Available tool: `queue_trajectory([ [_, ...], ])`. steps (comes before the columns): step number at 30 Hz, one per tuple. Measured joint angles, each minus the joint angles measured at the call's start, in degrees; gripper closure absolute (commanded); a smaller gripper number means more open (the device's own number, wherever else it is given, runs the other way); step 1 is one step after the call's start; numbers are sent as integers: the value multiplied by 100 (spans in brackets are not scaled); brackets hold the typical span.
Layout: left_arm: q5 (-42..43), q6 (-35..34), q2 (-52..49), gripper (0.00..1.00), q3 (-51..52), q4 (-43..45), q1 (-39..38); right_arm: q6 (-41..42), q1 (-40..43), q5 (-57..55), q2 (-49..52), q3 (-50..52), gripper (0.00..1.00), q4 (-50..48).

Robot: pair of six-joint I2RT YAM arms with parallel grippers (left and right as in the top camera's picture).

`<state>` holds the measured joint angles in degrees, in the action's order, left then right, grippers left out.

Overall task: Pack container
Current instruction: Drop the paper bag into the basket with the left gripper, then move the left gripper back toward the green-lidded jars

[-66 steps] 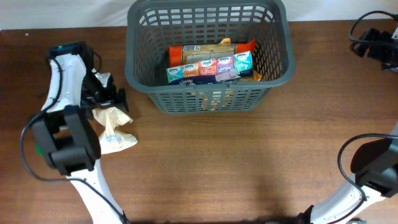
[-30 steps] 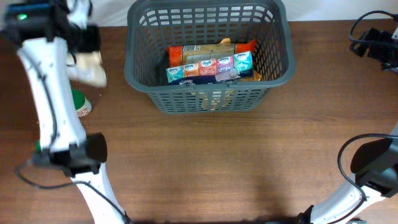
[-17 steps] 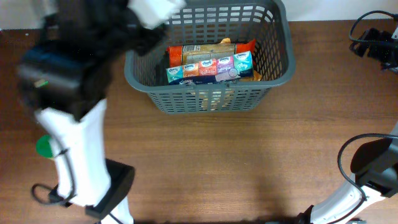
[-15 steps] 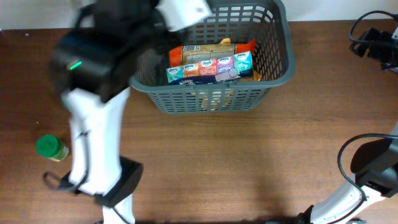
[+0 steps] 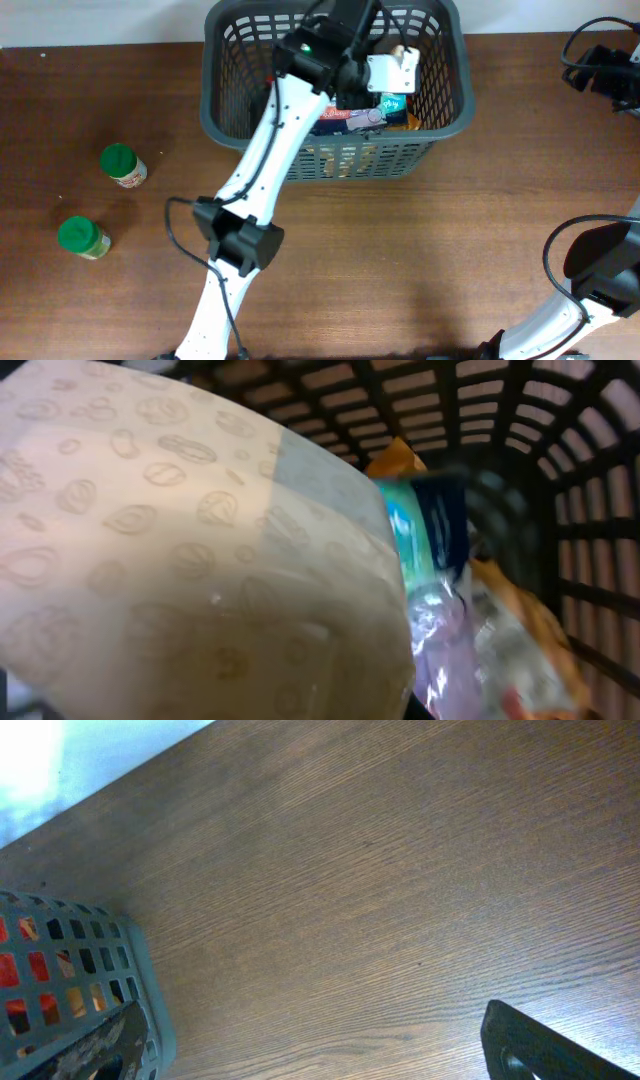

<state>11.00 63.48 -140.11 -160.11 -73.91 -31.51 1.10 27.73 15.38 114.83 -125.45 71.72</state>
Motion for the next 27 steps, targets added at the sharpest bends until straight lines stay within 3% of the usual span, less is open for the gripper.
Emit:
queue_trajectory([
  [1, 0, 92, -48, 58, 0, 70, -22, 2, 0, 2, 0, 0, 1, 0],
  [2, 0, 144, -72, 1, 0, 116, -28, -2, 0, 2, 0, 0, 1, 0],
  [7, -105, 140, -116, 1, -13, 269, -63, -2, 0, 2, 0, 0, 1, 0],
  [13, -645, -1440, -26, 1, -356, 155, -52, -4, 0, 2, 0, 0, 1, 0],
  [17, -826, -2317, 577, 1, -592, -568, 140, 2, 0, 4, 0, 0, 1, 2],
  [22, -717, -2973, 1801, 1, -800, -1279, 850, 2, 0, 2, 0, 0, 1, 0],
  [27, -675, -4247, 2566, 0, -994, -1919, 2415, 2, 0, 4, 0, 0, 1, 0],
])
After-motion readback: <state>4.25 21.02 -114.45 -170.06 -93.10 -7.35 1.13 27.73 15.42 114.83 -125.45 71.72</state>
